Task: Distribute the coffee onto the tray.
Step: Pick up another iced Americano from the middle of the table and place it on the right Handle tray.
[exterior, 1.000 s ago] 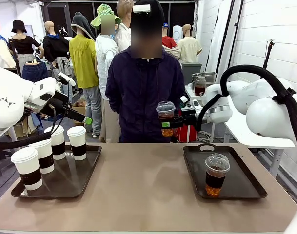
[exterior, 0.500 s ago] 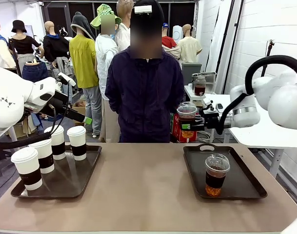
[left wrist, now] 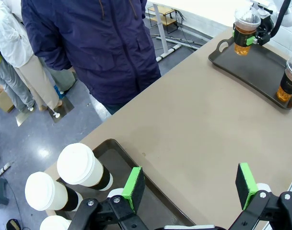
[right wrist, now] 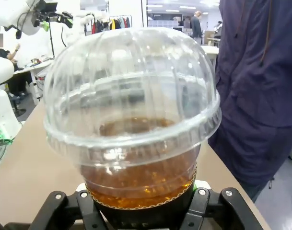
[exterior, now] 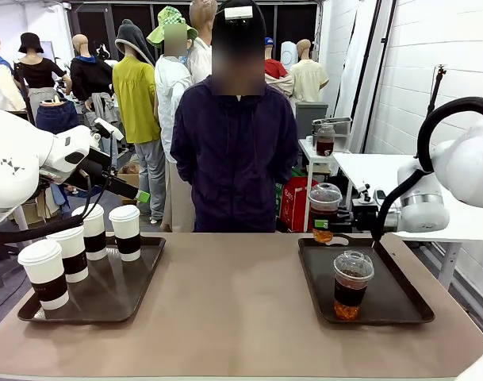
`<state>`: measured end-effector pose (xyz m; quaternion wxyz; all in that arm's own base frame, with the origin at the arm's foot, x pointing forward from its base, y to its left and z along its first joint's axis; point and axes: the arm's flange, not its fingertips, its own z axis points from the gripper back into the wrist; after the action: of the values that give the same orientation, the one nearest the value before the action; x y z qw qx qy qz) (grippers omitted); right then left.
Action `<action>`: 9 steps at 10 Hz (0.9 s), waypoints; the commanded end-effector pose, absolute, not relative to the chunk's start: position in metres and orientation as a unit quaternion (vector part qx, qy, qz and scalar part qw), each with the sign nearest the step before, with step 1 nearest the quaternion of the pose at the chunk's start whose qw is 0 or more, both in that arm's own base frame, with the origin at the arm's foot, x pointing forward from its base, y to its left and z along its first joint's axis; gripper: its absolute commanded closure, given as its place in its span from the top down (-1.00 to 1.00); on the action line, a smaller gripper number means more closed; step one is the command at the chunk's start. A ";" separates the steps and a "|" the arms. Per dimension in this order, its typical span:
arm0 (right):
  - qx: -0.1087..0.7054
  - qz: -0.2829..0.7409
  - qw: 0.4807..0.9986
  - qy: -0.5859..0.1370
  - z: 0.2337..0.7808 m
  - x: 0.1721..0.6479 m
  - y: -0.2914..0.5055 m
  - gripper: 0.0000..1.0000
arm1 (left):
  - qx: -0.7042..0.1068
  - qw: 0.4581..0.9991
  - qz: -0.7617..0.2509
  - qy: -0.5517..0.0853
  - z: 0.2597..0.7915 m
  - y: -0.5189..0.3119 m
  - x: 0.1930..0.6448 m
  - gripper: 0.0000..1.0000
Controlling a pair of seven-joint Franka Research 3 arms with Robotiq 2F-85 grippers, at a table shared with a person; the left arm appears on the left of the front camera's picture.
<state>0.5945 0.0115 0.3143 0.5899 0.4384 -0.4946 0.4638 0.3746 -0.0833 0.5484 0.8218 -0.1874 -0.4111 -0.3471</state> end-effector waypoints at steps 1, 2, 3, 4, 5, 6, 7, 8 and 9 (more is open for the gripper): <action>0.436 0.474 0.570 -0.511 0.307 0.586 0.007 0.26 | -0.192 0.822 -0.346 -0.410 0.548 -0.082 0.375 1.00; 0.441 0.474 0.568 -0.507 0.298 0.584 0.002 0.26 | -0.192 0.822 -0.346 -0.410 0.548 -0.082 0.375 1.00; 0.443 0.477 0.567 -0.505 0.291 0.583 -0.002 0.26 | -0.192 0.822 -0.346 -0.410 0.548 -0.082 0.375 1.00; 0.450 0.477 0.561 -0.505 0.285 0.582 -0.007 0.26 | -0.192 0.822 -0.346 -0.410 0.548 -0.082 0.375 1.00; 0.452 0.475 0.562 -0.504 0.279 0.583 -0.011 0.26 | -0.192 0.822 -0.346 -0.410 0.548 -0.082 0.375 1.00; 0.459 0.472 0.563 -0.500 0.270 0.586 -0.016 0.26 | -0.192 0.822 -0.346 -0.410 0.548 -0.082 0.375 1.00; 0.462 0.464 0.569 -0.498 0.263 0.588 -0.019 0.26 | -0.192 0.822 -0.346 -0.410 0.548 -0.082 0.375 1.00; 0.463 0.463 0.570 -0.496 0.256 0.590 -0.021 0.26 | -0.192 0.822 -0.346 -0.410 0.548 -0.082 0.375 1.00; 0.462 0.465 0.569 -0.497 0.250 0.592 -0.024 0.26 | -0.192 0.822 -0.346 -0.410 0.548 -0.082 0.375 1.00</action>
<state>0.5843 -0.0203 0.2447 0.5866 0.4557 -0.4902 0.4560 0.3746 -0.0833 0.5484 0.8218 -0.1874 -0.4111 -0.3471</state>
